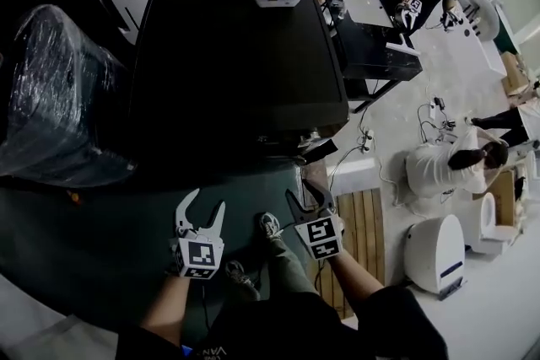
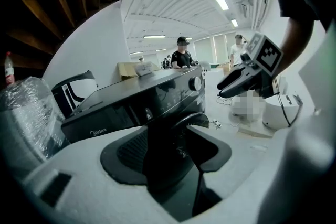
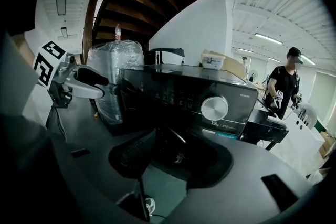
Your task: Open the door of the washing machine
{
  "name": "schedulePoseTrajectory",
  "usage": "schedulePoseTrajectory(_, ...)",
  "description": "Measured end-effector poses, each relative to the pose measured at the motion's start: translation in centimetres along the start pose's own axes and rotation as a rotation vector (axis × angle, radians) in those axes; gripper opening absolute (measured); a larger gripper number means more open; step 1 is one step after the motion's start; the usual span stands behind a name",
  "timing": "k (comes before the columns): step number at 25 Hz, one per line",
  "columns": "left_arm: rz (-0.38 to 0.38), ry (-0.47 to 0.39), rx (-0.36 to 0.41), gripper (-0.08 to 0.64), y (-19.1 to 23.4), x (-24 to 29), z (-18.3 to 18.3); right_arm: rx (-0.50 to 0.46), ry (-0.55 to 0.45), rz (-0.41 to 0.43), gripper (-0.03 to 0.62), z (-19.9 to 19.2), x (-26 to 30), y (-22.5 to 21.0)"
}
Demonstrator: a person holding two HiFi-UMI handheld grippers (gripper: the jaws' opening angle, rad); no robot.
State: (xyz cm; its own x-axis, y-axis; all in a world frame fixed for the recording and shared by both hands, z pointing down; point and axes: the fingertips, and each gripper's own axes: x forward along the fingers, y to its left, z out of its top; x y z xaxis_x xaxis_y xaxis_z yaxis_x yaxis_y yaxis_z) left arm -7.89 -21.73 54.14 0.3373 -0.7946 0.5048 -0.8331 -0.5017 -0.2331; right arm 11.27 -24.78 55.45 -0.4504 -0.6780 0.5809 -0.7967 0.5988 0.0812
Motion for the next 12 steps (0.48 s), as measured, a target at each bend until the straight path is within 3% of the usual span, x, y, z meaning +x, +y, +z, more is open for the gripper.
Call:
schedulePoseTrajectory(6, -0.012, 0.054, 0.040, 0.219, 0.3, 5.9, -1.9, -0.070, 0.071, 0.031, 0.183, -3.1, 5.4, -2.0)
schedulePoseTrajectory(12, -0.046, 0.118, 0.132, 0.219, -0.4, 9.5, -2.9, -0.174, 0.177, 0.065, 0.190, -7.2, 9.6, -4.0)
